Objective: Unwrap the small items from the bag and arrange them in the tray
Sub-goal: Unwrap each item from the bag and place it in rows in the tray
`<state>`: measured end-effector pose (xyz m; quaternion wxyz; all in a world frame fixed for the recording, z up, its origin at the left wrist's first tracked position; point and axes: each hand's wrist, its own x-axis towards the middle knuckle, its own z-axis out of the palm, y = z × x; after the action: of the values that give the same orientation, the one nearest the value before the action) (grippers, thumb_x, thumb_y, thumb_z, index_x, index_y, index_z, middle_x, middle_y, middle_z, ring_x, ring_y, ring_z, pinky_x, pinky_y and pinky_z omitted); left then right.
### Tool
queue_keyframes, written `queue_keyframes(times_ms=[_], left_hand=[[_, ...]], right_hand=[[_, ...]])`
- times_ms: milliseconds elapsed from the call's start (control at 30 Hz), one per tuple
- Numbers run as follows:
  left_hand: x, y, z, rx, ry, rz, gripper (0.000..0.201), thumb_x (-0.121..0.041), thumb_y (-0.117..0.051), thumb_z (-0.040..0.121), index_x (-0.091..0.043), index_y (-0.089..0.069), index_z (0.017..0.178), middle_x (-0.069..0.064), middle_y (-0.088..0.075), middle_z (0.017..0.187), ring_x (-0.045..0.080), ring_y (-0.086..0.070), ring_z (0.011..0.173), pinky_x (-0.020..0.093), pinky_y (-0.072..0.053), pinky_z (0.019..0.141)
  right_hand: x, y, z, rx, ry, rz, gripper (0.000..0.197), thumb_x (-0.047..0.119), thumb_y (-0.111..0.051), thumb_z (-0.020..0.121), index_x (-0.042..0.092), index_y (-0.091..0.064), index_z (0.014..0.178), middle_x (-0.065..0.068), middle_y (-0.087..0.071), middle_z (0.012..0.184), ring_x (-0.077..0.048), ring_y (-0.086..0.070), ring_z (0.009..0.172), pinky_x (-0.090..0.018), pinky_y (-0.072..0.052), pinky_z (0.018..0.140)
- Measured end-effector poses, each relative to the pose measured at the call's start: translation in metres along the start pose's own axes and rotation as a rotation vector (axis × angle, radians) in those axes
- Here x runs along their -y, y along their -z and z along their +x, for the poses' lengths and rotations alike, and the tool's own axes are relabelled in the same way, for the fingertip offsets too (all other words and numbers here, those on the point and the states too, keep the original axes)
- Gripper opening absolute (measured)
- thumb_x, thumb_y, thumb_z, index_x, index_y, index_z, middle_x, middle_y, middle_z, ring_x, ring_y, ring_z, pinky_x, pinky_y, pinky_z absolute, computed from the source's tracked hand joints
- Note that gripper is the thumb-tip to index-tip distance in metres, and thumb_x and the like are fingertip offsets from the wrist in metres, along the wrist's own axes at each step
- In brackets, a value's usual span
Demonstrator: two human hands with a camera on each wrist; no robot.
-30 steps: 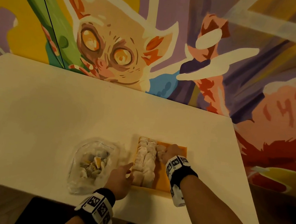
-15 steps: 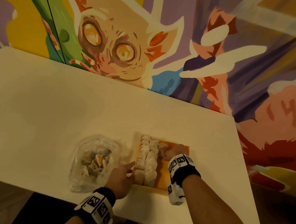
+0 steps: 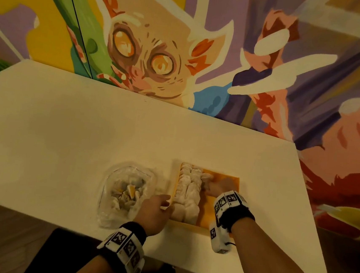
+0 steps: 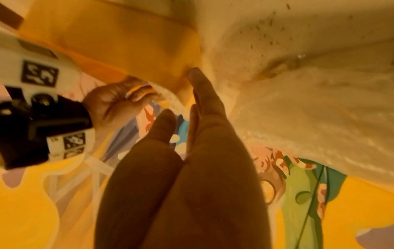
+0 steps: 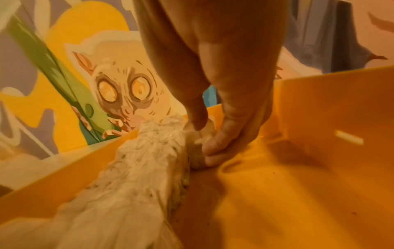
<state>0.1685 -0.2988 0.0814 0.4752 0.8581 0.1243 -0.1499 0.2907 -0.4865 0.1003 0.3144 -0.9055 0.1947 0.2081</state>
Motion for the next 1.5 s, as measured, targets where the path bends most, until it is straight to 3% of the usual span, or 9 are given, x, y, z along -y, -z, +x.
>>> queue_keyframes(times_ms=[133,267,400,533,667,800,1000,1167,1500], left_hand=[[-0.003,0.035,-0.009,-0.165,-0.026,-0.207,0.013,-0.015,-0.062,0.092,-0.015,-0.07,0.103,0.0,-0.072,0.089,0.012,-0.071,0.076,0.037,-0.059,0.079],[0.004,0.085,-0.01,-0.299,-0.025,-0.077,0.018,0.002,-0.06,0.085,-0.012,-0.069,0.091,0.002,-0.07,0.083,0.007,-0.064,0.065,0.024,-0.057,0.069],[0.021,0.112,0.004,-0.042,-0.055,0.555,0.038,-0.004,-0.05,0.089,-0.013,-0.058,0.125,0.007,-0.064,0.121,0.022,-0.06,0.107,0.024,-0.047,0.089],[0.025,0.11,0.012,0.164,-0.073,1.012,0.052,-0.03,-0.052,0.093,-0.029,-0.037,0.143,0.005,-0.052,0.132,0.029,-0.042,0.122,0.037,-0.041,0.098],[0.03,0.099,0.019,0.193,-0.068,1.156,0.066,-0.052,-0.049,0.089,-0.037,-0.024,0.148,0.005,-0.045,0.141,0.032,-0.031,0.132,0.043,-0.033,0.103],[0.035,0.09,0.023,0.14,-0.076,1.249,0.058,-0.051,-0.049,0.09,-0.032,-0.037,0.143,0.004,-0.043,0.142,0.033,-0.028,0.134,0.043,-0.03,0.105],[0.038,0.085,0.026,0.088,-0.104,1.145,0.036,-0.041,-0.048,0.093,-0.026,-0.052,0.125,0.001,-0.06,0.122,0.025,-0.04,0.123,0.039,-0.035,0.099],[0.037,0.088,0.026,0.083,-0.121,1.079,0.04,-0.041,-0.047,0.096,-0.029,-0.047,0.135,0.001,-0.059,0.127,0.027,-0.037,0.125,0.038,-0.035,0.1],[0.032,0.122,0.011,-0.012,-0.123,0.377,0.026,-0.038,-0.048,0.099,-0.014,-0.058,0.104,0.002,-0.056,0.097,0.023,-0.049,0.091,0.031,-0.036,0.08]], right_hand=[[0.004,-0.004,-0.021,-0.115,0.037,0.203,0.032,0.027,-0.06,0.088,0.0,-0.06,0.106,-0.019,-0.072,0.083,-0.03,-0.07,0.073,-0.036,-0.056,0.061],[0.023,-0.017,-0.061,-0.162,0.304,0.245,0.011,0.019,-0.062,0.088,0.014,-0.054,0.094,-0.002,-0.065,0.087,-0.019,-0.062,0.075,-0.029,-0.05,0.064],[0.042,-0.05,-0.109,0.169,0.413,0.226,0.011,0.019,-0.061,0.087,0.023,-0.051,0.091,-0.004,-0.067,0.084,-0.022,-0.066,0.068,-0.033,-0.055,0.057],[0.052,-0.078,-0.139,0.533,0.409,0.023,0.034,0.021,-0.056,0.093,0.024,-0.042,0.124,-0.012,-0.068,0.082,-0.025,-0.066,0.06,-0.035,-0.058,0.057],[0.056,-0.096,-0.147,0.55,0.488,-0.167,0.053,0.02,-0.058,0.091,0.019,-0.037,0.14,-0.011,-0.066,0.113,-0.031,-0.067,0.098,-0.034,-0.057,0.082],[0.051,-0.106,-0.142,0.504,0.432,-0.153,0.051,0.026,-0.061,0.089,0.014,-0.042,0.136,-0.011,-0.062,0.123,-0.031,-0.061,0.109,-0.037,-0.051,0.092],[0.041,-0.115,-0.135,0.49,0.385,-0.078,0.046,0.028,-0.056,0.089,0.01,-0.048,0.13,-0.014,-0.063,0.119,-0.034,-0.062,0.107,-0.045,-0.051,0.094],[0.038,-0.115,-0.136,0.501,0.382,-0.031,0.042,0.024,-0.056,0.091,0.008,-0.049,0.13,-0.015,-0.06,0.122,-0.033,-0.061,0.11,-0.044,-0.05,0.096],[0.031,-0.117,-0.127,0.491,0.326,0.058,0.05,0.031,-0.06,0.089,0.018,-0.04,0.134,-0.015,-0.063,0.115,-0.023,-0.067,0.076,-0.029,-0.057,0.066]])
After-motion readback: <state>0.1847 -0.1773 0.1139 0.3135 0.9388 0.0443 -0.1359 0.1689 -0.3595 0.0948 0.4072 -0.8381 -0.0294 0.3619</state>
